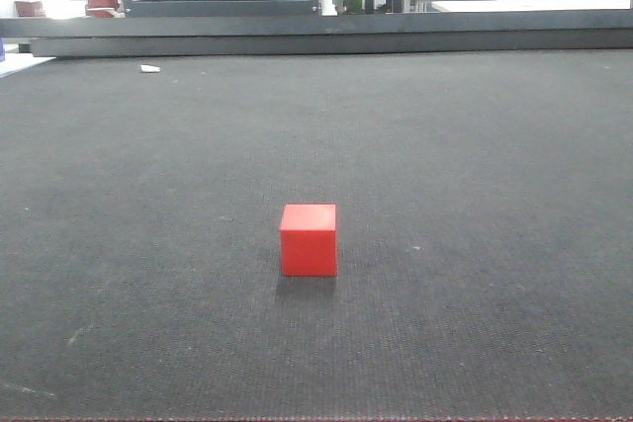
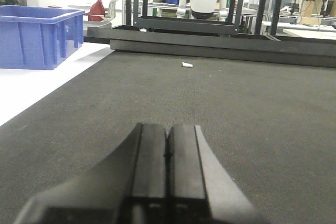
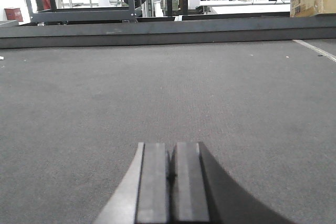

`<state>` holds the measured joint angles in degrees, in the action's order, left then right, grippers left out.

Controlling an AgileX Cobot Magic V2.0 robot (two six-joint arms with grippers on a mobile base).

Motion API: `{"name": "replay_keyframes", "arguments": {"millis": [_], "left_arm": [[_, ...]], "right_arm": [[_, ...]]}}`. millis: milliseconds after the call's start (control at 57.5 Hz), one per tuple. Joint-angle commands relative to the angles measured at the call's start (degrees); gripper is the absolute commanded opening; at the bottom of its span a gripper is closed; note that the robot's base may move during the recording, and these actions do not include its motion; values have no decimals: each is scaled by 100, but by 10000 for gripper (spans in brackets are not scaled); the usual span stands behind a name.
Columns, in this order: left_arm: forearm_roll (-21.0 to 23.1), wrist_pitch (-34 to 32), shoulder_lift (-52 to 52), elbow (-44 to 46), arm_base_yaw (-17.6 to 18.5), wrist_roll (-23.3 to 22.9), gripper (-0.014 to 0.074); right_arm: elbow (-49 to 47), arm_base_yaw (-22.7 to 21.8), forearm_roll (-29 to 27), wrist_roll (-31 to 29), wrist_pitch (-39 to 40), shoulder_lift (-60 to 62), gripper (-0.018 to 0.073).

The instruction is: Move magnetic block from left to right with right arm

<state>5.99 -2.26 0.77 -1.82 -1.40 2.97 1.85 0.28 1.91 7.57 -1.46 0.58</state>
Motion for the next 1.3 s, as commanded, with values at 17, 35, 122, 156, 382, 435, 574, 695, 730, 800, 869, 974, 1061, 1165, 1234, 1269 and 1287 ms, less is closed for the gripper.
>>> {"name": "replay_keyframes", "arguments": {"millis": [17, 35, 122, 156, 382, 435, 574, 695, 730, 800, 869, 974, 1061, 1165, 1234, 1269, 1287], "left_arm": [[27, -495, 68, -44, 44, 1, -126], [27, -495, 68, -44, 44, 1, -126], [27, -495, 68, -44, 44, 1, -126], [27, -495, 68, -44, 44, 1, -126], [27, -495, 68, -44, 44, 1, -126], [27, -495, 68, -44, 44, 1, -126], [27, -495, 68, -44, 44, 1, -126], [27, -495, 68, -44, 44, 1, -126], [27, -495, 68, -44, 44, 1, -126], [27, -495, 68, -44, 44, 1, -126], [27, -495, 68, -44, 44, 1, -126], [27, -495, 68, -44, 44, 1, -126], [27, -495, 68, -44, 44, 1, -126], [27, -495, 68, -44, 44, 1, -126], [27, -495, 68, -44, 44, 1, -126], [27, -495, 68, -44, 44, 1, -126], [27, -495, 68, -44, 44, 1, -126]], "right_arm": [[-222, -11, 51, -25, 460, 116, 27], [-261, -11, 51, -25, 428, 104, 27], [-513, -11, 51, -25, 187, 4, 27], [-608, -11, 51, -25, 83, -56, 27], [-1440, -11, 56, -25, -812, -881, 27], [-1636, -11, 61, -25, -1053, -1189, 27], [-1928, -11, 61, -25, -1511, -1978, 27], [-2198, -11, 56, -19, -1803, -2798, 27], [-2299, -11, 56, -19, -1910, -3026, 27], [-2533, -11, 56, -19, -2162, -3425, 27], [-2795, -11, 56, -19, -2584, -3810, 27], [-3229, 5, 56, -19, -3236, -4361, 30], [-3544, 137, 127, -14, -3587, -4744, 37], [-3806, 497, 334, 183, -3902, -5065, 143], [-3971, 796, 375, 549, -4100, -5287, 309], [-4055, 906, 375, 750, -4181, -5413, 386], [-4091, 955, 375, 858, -4223, -5466, 423]]}}
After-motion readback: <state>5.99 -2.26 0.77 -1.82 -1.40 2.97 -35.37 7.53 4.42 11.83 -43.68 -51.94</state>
